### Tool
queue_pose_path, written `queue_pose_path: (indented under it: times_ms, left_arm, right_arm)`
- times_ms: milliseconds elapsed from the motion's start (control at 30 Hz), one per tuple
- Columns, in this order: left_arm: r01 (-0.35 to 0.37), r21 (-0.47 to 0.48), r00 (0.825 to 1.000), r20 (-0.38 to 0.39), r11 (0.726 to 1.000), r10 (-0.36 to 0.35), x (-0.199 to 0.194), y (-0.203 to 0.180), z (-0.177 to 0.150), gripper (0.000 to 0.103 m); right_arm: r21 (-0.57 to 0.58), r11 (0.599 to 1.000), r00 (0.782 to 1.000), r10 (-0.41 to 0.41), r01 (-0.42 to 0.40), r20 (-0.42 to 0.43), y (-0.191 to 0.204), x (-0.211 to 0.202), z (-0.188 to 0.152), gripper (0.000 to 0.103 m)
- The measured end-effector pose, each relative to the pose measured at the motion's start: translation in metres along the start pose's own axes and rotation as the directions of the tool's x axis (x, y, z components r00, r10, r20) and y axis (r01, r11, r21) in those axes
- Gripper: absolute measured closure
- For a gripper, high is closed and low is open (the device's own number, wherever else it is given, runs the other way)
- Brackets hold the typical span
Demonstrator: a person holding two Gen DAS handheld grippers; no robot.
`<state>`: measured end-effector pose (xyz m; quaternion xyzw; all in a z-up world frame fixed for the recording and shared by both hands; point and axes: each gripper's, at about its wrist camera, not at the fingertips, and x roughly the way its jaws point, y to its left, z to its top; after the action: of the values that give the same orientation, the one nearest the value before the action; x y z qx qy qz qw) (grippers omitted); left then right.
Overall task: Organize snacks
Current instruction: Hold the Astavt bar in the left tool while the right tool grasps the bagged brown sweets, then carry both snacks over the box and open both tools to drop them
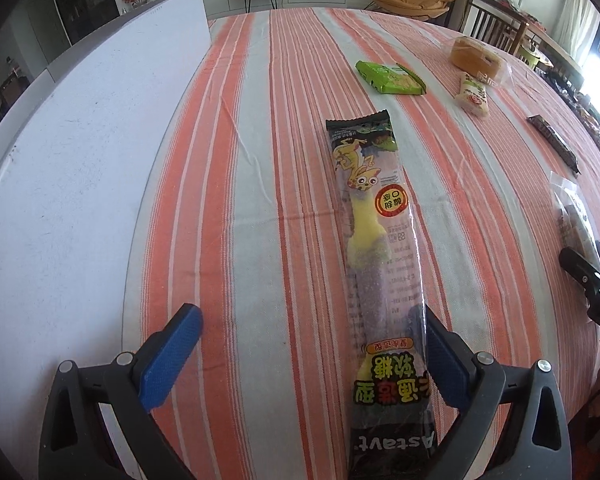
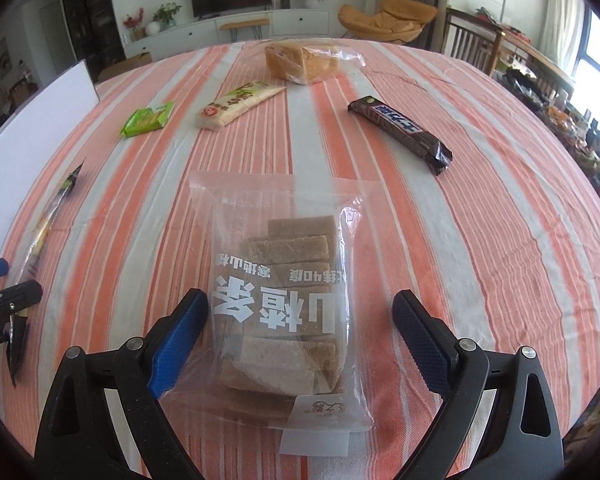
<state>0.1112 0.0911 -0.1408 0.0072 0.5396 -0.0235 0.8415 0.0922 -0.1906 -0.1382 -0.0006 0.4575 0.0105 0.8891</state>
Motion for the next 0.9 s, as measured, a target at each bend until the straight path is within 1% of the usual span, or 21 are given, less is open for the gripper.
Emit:
queue_pose_path:
  times_ms: [100, 167, 233, 333, 367, 400, 433, 467, 500, 533, 600, 667, 733, 767, 833, 867, 900]
  left_arm:
    - [0.002, -0.013, 1.000, 0.001, 1.000, -0.002, 0.001, 0.000, 0.003, 0.002]
    - [-0.007, 0.012, 1.000, 0.004, 1.000, 0.007, 0.004, -0.008, 0.005, 0.001]
    - [0.008, 0.051, 1.000, 0.012, 0.999, -0.008, 0.005, -0.019, 0.009, 0.001]
    - [0.019, 0.090, 1.000, 0.005, 0.996, -0.020, 0.006, -0.031, 0.013, 0.003]
    - [0.038, 0.092, 0.999, 0.011, 0.995, -0.040, 0.004, -0.032, 0.012, 0.013]
    - [0.037, 0.097, 0.998, 0.037, 0.995, -0.041, -0.001, -0.032, 0.011, 0.037]
    - [0.041, 0.106, 0.997, 0.064, 0.994, -0.048, -0.006, -0.031, 0.010, 0.057]
    - [0.040, 0.113, 0.997, 0.066, 0.993, -0.048, -0.008, -0.030, 0.010, 0.080]
    - [0.053, 0.106, 0.996, 0.062, 0.993, -0.059, -0.009, -0.026, 0.010, 0.084]
    - [0.076, 0.083, 0.994, 0.068, 0.994, -0.082, -0.011, -0.021, 0.009, 0.084]
    - [0.128, 0.040, 0.988, 0.078, 0.991, -0.130, -0.015, -0.011, 0.006, 0.090]
    - [0.179, -0.001, 0.980, 0.092, 0.984, -0.178, -0.023, -0.003, 0.001, 0.090]
    - [0.234, -0.030, 0.967, 0.115, 0.972, -0.229, -0.035, 0.000, -0.003, 0.090]
    - [0.249, -0.037, 0.962, 0.127, 0.968, -0.243, -0.040, 0.001, -0.005, 0.090]
    - [0.266, -0.044, 0.955, 0.146, 0.963, -0.257, -0.049, 0.002, -0.007, 0.090]
    - [0.278, -0.050, 0.951, 0.152, 0.959, -0.268, -0.052, 0.003, -0.007, 0.090]
    - [0.296, -0.061, 0.946, 0.156, 0.953, -0.284, -0.056, 0.006, -0.008, 0.090]
  right_arm:
    - [0.002, 1.000, 1.000, -0.002, 0.002, -0.002, 0.001, 0.000, 0.001, 0.007]
    - [0.003, 1.000, 1.000, -0.003, 0.003, -0.017, 0.001, 0.001, 0.003, 0.007]
    - [-0.002, 1.000, 0.998, 0.001, -0.001, -0.066, 0.002, 0.004, 0.010, 0.007]
    - [-0.034, 0.999, 0.987, 0.019, -0.025, -0.157, 0.006, 0.013, 0.025, 0.008]
    - [-0.051, 0.998, 0.985, 0.031, -0.041, -0.172, 0.007, 0.016, 0.028, 0.008]
    - [-0.062, 0.997, 0.984, 0.037, -0.048, -0.174, 0.007, 0.017, 0.031, 0.011]
    - [-0.058, 0.997, 0.985, 0.032, -0.042, -0.171, 0.003, 0.016, 0.032, 0.022]
    - [-0.039, 0.997, 0.984, 0.062, -0.069, -0.164, -0.001, 0.012, 0.033, 0.033]
    - [-0.001, 0.995, 0.981, 0.099, -0.100, -0.167, -0.007, 0.006, 0.035, 0.051]
    - [0.049, 0.990, 0.977, 0.136, -0.129, -0.166, -0.015, 0.000, 0.037, 0.053]
    - [0.157, 0.963, 0.961, 0.240, -0.218, -0.136, -0.029, -0.013, 0.037, 0.053]
    - [0.240, 0.919, 0.938, 0.339, -0.312, -0.076, -0.039, -0.029, 0.035, 0.053]
    - [0.293, 0.873, 0.910, 0.413, -0.390, -0.020, -0.045, -0.039, 0.031, 0.053]
    - [0.309, 0.861, 0.903, 0.430, -0.404, -0.017, -0.047, -0.038, 0.029, 0.053]
    - [0.329, 0.865, 0.908, 0.417, -0.379, -0.050, -0.045, -0.031, 0.022, 0.053]
    - [0.350, 0.857, 0.905, 0.421, -0.377, -0.056, -0.046, -0.028, 0.019, 0.053]
    - [0.378, 0.838, 0.895, 0.443, -0.394, -0.050, -0.048, -0.026, 0.014, 0.053]
